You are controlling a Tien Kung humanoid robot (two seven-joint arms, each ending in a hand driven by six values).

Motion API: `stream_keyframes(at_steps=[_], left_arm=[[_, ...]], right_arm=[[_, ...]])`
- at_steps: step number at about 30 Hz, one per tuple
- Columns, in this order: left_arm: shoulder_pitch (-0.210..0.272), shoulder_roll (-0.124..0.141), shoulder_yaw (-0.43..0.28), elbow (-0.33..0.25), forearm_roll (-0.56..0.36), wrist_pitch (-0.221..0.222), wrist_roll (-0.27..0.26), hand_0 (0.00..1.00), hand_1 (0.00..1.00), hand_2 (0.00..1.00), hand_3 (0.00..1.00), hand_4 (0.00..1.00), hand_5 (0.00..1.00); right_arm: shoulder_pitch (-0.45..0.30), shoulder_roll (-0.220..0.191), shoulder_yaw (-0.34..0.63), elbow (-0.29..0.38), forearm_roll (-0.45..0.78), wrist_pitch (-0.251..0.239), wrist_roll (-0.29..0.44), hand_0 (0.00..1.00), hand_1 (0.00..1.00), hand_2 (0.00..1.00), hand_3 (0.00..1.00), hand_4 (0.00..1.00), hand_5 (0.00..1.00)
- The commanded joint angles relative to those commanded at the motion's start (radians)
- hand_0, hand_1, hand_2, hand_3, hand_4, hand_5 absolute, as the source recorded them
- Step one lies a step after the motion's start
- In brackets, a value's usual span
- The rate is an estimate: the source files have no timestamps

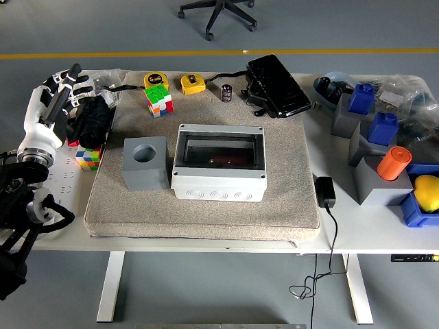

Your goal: Fetch the battery,place it into the box,close the lid of the box

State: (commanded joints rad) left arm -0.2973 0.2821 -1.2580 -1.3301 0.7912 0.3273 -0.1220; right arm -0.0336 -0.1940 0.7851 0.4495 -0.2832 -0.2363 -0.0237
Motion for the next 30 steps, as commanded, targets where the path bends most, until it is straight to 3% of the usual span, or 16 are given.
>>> stream_keyframes(at_steps=[30], left_arm=[[-0.001, 0.003, -0.005, -0.001, 0.001, -0.003, 0.005, 0.453, 0.541, 0.6, 0.607, 0.975, 0.538]], right_arm=[[0.004, -0.002, -0.005, 0.001, 0.004, 0.0, 0.001, 0.607, 0.631, 0.653, 0.575, 0.976, 0.532]])
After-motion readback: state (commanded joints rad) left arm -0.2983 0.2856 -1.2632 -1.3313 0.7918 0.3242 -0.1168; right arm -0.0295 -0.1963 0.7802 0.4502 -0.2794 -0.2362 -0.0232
